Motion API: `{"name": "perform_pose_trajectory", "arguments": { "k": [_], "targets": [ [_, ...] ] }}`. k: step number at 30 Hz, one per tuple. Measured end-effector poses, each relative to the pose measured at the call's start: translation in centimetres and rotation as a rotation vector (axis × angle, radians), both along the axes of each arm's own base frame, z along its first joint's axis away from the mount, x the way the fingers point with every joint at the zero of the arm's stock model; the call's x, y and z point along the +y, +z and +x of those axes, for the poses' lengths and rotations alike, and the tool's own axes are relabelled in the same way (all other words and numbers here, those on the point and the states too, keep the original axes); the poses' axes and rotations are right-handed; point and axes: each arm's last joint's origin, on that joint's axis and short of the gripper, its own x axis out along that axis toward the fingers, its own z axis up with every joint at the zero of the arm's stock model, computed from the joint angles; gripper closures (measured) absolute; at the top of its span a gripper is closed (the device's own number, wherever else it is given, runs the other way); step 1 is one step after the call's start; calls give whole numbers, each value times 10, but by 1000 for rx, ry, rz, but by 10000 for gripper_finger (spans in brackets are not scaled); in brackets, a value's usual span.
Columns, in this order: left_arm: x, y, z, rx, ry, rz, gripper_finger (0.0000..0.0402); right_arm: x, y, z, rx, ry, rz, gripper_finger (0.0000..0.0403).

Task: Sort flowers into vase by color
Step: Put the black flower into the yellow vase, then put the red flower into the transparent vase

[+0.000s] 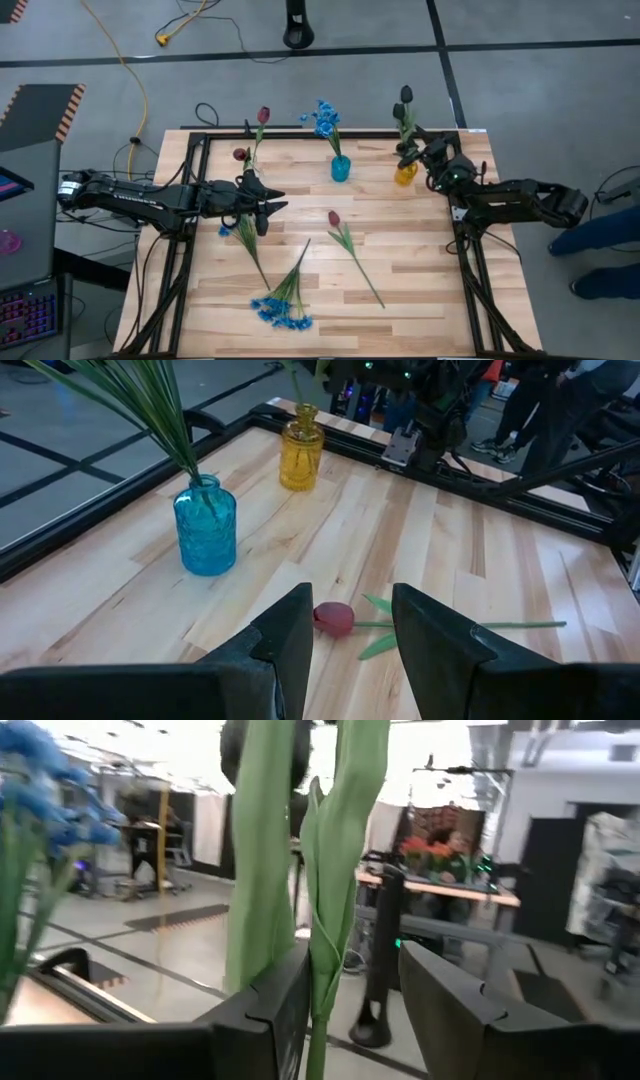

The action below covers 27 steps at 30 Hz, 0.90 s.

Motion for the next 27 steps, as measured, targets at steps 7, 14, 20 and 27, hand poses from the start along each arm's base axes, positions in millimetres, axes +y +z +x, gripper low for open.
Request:
{"name": "perform_pose_trajectory", "arguments": {
  "k": [7,14,20,27],
  "targets": [
    [0,0,0,0,-3,-3,276,10,-2,4,70,-64,32,223],
    [0,0,0,-1,-2,-4,276,23,4,0,121,-173,43,223],
    [0,0,0,-3,1,-10,276,32,8,-5,130,-213,64,223],
    [0,0,0,-3,1,-11,276,44,12,-8,115,-151,73,223]
  ]
}}
